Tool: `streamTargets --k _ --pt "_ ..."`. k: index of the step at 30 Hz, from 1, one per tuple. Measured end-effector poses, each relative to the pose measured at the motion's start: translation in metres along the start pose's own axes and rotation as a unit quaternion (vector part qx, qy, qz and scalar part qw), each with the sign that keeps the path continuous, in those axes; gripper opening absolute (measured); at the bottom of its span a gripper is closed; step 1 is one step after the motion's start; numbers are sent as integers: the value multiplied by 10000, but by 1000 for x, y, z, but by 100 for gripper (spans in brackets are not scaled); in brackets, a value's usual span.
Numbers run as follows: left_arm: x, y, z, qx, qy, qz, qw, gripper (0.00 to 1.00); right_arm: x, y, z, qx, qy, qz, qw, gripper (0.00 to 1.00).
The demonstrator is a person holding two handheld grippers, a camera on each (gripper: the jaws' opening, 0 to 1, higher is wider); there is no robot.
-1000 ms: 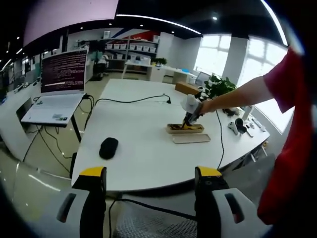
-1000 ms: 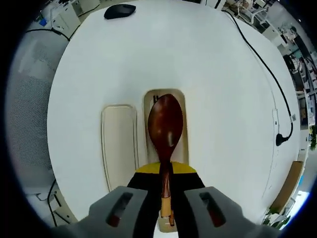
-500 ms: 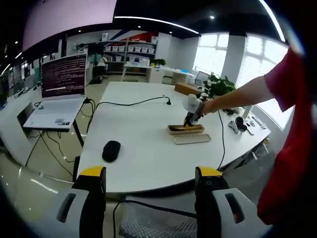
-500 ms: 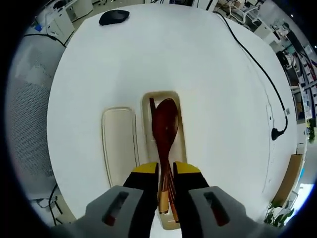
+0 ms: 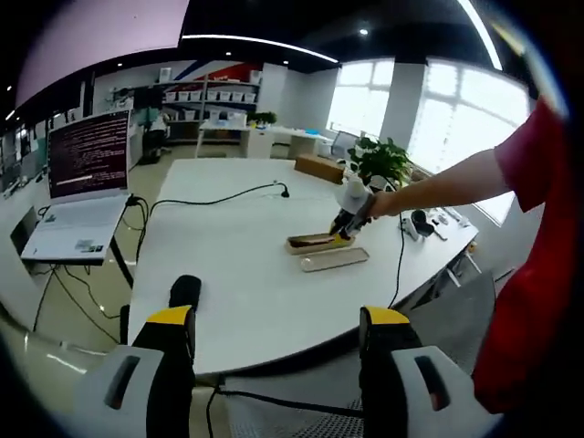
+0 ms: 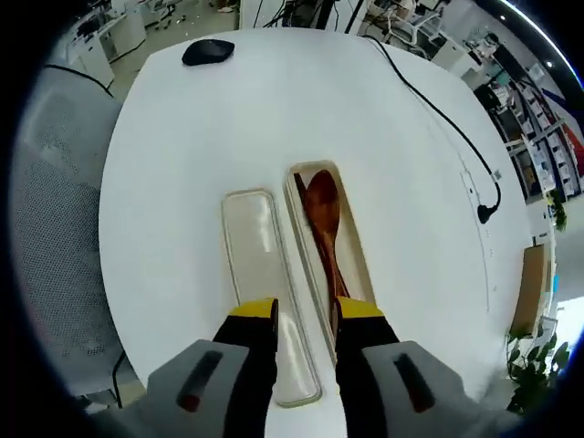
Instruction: Arrange the utensils inside the cutlery case until each visible utensil rests in its matching compartment.
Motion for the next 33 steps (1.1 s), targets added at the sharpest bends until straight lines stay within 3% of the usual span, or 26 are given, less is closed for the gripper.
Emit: streamTargets --k 9,17,22,26,28,29,31,33 --pt "-5 4 -4 47 -184 -166 9997 75 -40 -11 38 337 -209 -807 9960 29" --pt "-5 -4 1 371 36 83 9993 75 -55 -15 72 578 -527 -1163 9901 31" --pt "0 -8 -3 220 88 -134 9996 75 -49 -15 87 1066 -980 -1672 9752 31" --pt "5 -3 -12 101 147 -370 9992 75 -52 -22 90 1048 -1121 -1442 9776 31" --pt "9 0 -17 126 95 -413 9990 75 -64 -24 95 1037 -1196 -1317 9786 32" --pt "10 2 -21 172 138 -488 9986 75 -68 -25 96 1042 -1230 -1285 9785 33" --pt "6 11 -22 590 506 -818 9936 72 -74 -30 97 1034 -1282 -1294 9778 36" --pt "16 12 -29 560 225 -777 9951 72 -81 -35 98 1066 -1279 -1417 9758 39"
Point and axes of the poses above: the point that each gripper's makers call its tool centre point, and the gripper's own axes: z roughly backward along the fingers, x roughly to its right, y roughly out of its top, the point moved 7 cm from there along z, roughly backward along the fingers, and after that the axes turned 14 degrees about z, right-handed, at the moved point
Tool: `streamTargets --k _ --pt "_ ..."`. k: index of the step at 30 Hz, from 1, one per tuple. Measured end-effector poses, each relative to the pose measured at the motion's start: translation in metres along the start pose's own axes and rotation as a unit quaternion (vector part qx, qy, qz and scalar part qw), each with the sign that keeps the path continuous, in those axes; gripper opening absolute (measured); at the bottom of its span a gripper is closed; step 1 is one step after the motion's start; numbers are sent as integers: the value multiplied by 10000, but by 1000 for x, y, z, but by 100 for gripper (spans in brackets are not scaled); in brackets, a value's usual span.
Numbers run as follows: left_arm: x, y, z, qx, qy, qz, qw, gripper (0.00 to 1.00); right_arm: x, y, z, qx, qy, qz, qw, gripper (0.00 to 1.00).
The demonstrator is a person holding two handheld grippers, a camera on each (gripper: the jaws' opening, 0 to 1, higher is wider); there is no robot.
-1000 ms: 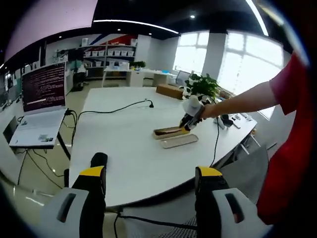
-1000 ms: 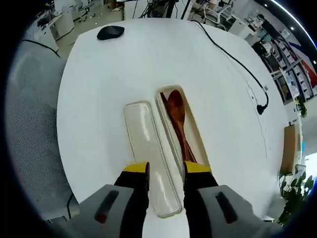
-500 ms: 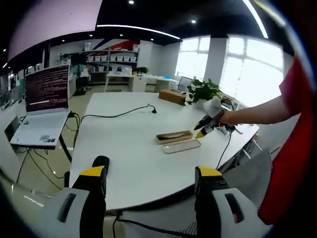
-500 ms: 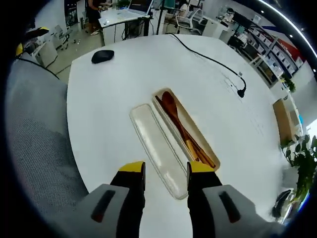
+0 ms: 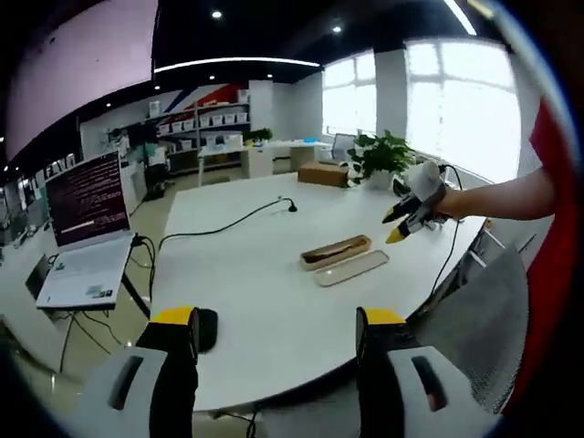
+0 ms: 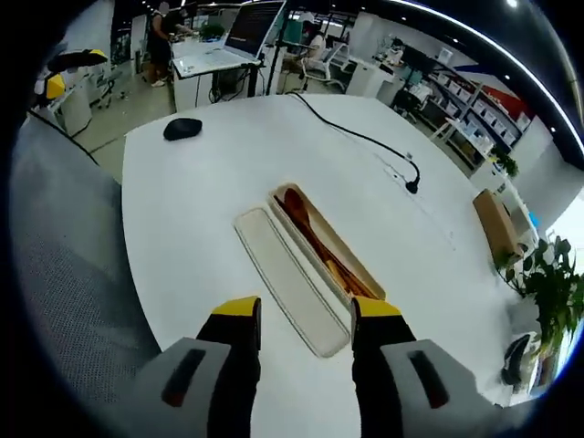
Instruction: Arrange the utensils inside the cutlery case until each visible utensil rests in its matching compartment.
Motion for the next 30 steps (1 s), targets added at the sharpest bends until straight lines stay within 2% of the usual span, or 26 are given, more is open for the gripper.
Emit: streamTargets --k 3,5,6,7,8,9,11,13,15,17,20,22,24,26,27,28,30 --pt "8 3 -9 -41 -184 19 9998 72 -3 -6 4 243 -27 -347 9991 41" --pt "13 8 -14 124 -246 -517 9983 65 -4 -10 8 368 -85 -480 9981 41" --pt "18 7 -18 73 -362 -657 9972 59 -5 -12 9 402 -122 -503 9979 41" --pt "21 6 -21 -73 -443 -557 9974 59 -6 -14 11 420 -133 -519 9977 41" --pt "24 2 -26 -282 -525 -389 9975 62 -7 -16 12 427 -133 -531 9976 40" --pt "24 1 -33 -415 -512 -412 9970 68 -7 -20 12 458 -139 -570 9972 40" --pt "25 2 -45 -469 -457 -750 9950 70 -8 -25 13 564 -152 -528 9969 40" --pt "30 5 -55 -564 -517 -701 9946 69 -7 -31 15 588 -149 -551 9966 44" --pt "38 10 -64 -563 -766 -688 9931 70 -6 -36 19 579 -144 -737 9955 47" --pt "43 11 -75 -648 -971 -868 9894 70 -3 -39 23 682 -269 -869 9935 48" --pt "49 8 -96 -891 -1254 -1096 9820 69 1 -49 28 563 -478 -1123 9909 45" --pt "53 7 -115 -917 -1563 -1175 9764 69 2 -54 31 484 -573 -1146 9906 42" --pt "56 5 -132 -1012 -1748 -1136 9728 69 1 -62 36 227 -699 -1358 9880 43" --pt "59 4 -148 -928 -1955 -1192 9690 68 1 -65 37 137 -667 -1295 9892 40" --pt "59 0 -157 -915 -2010 -1170 9683 67 2 -66 38 48 -775 -1235 9893 39" --pt "59 -4 -163 -995 -2049 -1136 9671 66 2 -66 38 34 -836 -1100 9904 38" --pt "60 -11 -177 -1055 -2196 -1094 9637 66 1 -66 35 4 -808 -1150 9901 40"
Point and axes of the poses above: the point that each gripper's makers call its tool centre point, and the gripper's own axes: z roughly backward along the fingers, x roughly to its right, y roughly out of its top, the point moved 7 cm from there along z, roughly backward along the fingers, and after that the axes turned 14 degrees about z, right-handed, at the moved point
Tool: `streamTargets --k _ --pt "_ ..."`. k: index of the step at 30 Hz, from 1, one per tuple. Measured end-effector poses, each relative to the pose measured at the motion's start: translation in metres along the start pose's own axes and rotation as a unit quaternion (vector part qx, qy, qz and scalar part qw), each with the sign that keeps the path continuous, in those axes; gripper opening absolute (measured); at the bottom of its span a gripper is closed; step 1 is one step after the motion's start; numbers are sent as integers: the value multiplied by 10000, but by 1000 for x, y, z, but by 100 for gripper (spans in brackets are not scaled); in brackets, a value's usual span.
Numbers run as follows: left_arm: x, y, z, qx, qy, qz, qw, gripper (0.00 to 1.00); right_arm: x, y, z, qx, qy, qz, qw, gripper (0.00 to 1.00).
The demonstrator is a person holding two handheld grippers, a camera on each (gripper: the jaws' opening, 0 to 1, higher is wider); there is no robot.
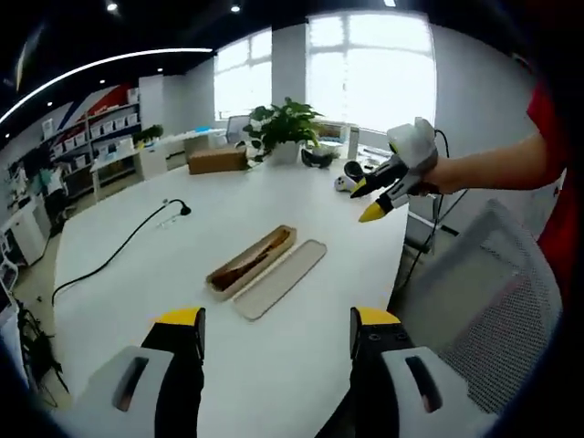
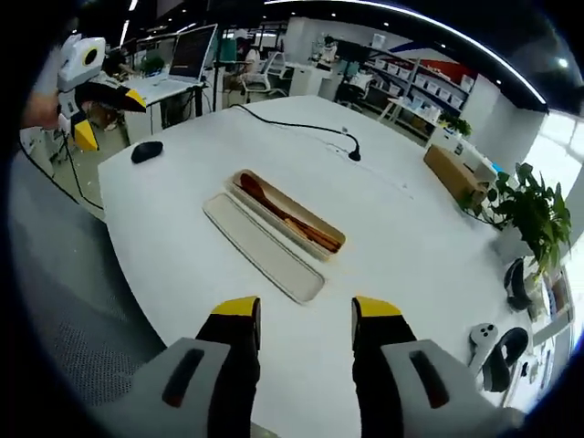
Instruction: Arrange the utensils inside the cutlery case until each visible utensil rests in its matching compartment.
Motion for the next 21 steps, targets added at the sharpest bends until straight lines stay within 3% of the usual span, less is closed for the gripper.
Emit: streamTargets --k 3,7,11,13,14,17,21 --pt "-5 -3 -17 -75 -90 -124 9999 64 -5 -5 -8 -93 58 -65 9999 48" --pt "-22 -4 -39 -43 -11 -262 9996 57 -12 -10 -19 -281 82 211 9993 49" --pt "-32 -6 -56 88 -48 -207 9997 55 -14 -6 -33 -195 206 631 9976 49" --pt "-36 -13 -67 -1 -65 -240 9997 55 -16 -9 -43 -170 377 495 9979 49" --pt "-39 -21 -72 -203 25 -123 9997 55 -16 -12 -48 -182 417 352 9983 49" --pt "-43 -29 -87 -322 15 123 9994 56 -15 -23 -64 -108 432 -426 9981 47" --pt "-47 -36 -104 -443 155 30 9989 56 -9 -35 -86 -163 639 -514 9965 48"
Point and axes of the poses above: the point that each gripper's makers call its tool centre point, and the gripper's own axes: z roughly backward along the fingers, x roughly to its right, y roughly out of its top, the point moved 7 cm from there along z, roughly backward along the fingers, and after that the axes turned 14 degrees about z, right-handed, at the moved point
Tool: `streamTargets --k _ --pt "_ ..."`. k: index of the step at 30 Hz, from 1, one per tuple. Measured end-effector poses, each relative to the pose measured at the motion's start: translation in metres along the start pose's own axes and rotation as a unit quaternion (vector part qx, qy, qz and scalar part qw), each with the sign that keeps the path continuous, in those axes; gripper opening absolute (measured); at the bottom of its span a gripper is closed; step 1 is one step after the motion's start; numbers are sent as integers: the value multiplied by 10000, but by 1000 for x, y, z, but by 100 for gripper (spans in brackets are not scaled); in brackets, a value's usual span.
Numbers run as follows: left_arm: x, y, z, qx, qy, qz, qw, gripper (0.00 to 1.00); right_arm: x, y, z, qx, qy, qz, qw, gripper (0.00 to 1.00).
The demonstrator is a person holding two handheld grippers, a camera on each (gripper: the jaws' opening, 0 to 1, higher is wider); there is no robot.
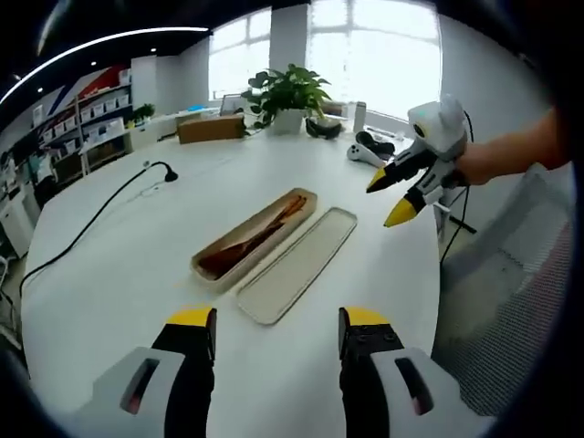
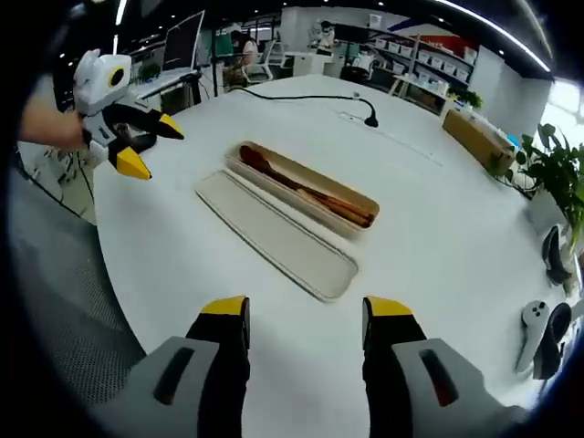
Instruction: Arrange the utensils inside the cutlery case until each visible utensil rests in its matching compartment.
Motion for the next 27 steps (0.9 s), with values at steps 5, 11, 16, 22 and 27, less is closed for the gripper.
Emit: streamTargets --k 5,11,16,22,27 --pt "-1 -1 -18 -46 69 281 9996 55 10 -2 -18 -29 85 78 9999 50" --pt "0 -3 -33 -231 63 288 9993 56 15 -1 -32 -20 262 328 9991 52" --pt "-1 -11 -40 -395 237 389 9982 57 15 -5 -42 -3 283 -573 9980 52" --pt "-5 -18 -46 -441 321 448 9975 57 13 -4 -41 -93 275 -75 9995 52" --pt "-7 -17 -49 -352 294 458 9979 57 10 -1 -41 -47 324 -51 9995 53"
Point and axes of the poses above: the point that each gripper's makers call its tool centre point, and the gripper's own axes: z roughly backward along the fingers, x roughly to its right, y roughly out of its top, the point moved 7 cm from there along z, roughly backward along the fingers, and after that the axes turned 14 degrees about z, right-handed, at the moved point
